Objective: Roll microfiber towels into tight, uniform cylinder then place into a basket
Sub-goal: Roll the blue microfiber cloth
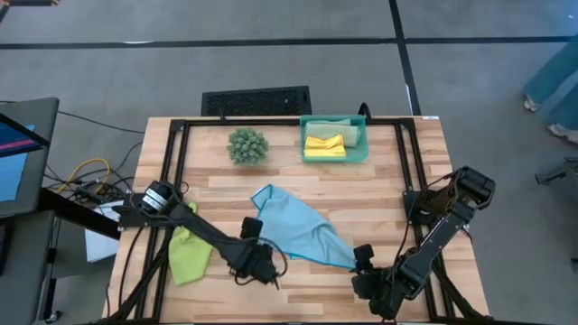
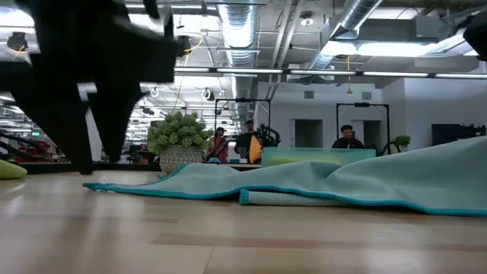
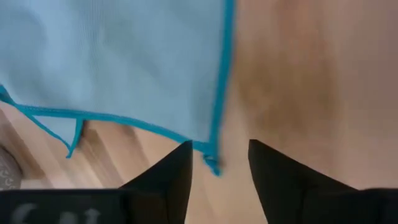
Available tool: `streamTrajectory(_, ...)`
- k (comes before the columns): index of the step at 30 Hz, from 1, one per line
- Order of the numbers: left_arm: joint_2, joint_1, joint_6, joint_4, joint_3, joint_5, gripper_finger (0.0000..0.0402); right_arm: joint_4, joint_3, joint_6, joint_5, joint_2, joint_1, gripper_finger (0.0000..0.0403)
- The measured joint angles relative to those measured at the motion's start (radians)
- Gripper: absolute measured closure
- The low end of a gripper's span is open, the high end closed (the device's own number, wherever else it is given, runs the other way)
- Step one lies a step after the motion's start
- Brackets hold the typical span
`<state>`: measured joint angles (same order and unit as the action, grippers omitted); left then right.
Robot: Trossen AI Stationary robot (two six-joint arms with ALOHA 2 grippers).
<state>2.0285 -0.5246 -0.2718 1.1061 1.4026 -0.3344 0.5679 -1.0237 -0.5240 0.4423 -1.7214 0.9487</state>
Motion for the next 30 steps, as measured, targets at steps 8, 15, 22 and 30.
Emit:
streamTrajectory(8, -0.012, 0.079, 0.088, -0.124, -0.112, 0.08, 0.0285, -0.006, 0.0, 0.0, 0.0, 0.0, 0.0, 0.0209)
streamTrajectory(15, -0.016, 0.084, 0.077, -0.133, -0.117, 0.103, 0.0372, -0.034, 0.022, 0.006, 0.001, 0.0, 0.0, 0.0199)
streamTrajectory(22, -0.024, 0.066, 0.051, -0.114, -0.089, 0.078, 0.0394, -0.029, 0.105, 0.027, 0.001, 0.0, -0.015, 0.0183)
streamTrajectory(30, -0.023, 0.037, 0.044, -0.042, 0.006, -0.018, 0.04, -0.035, 0.164, 0.034, -0.025, 0.0, -0.066, 0.0221)
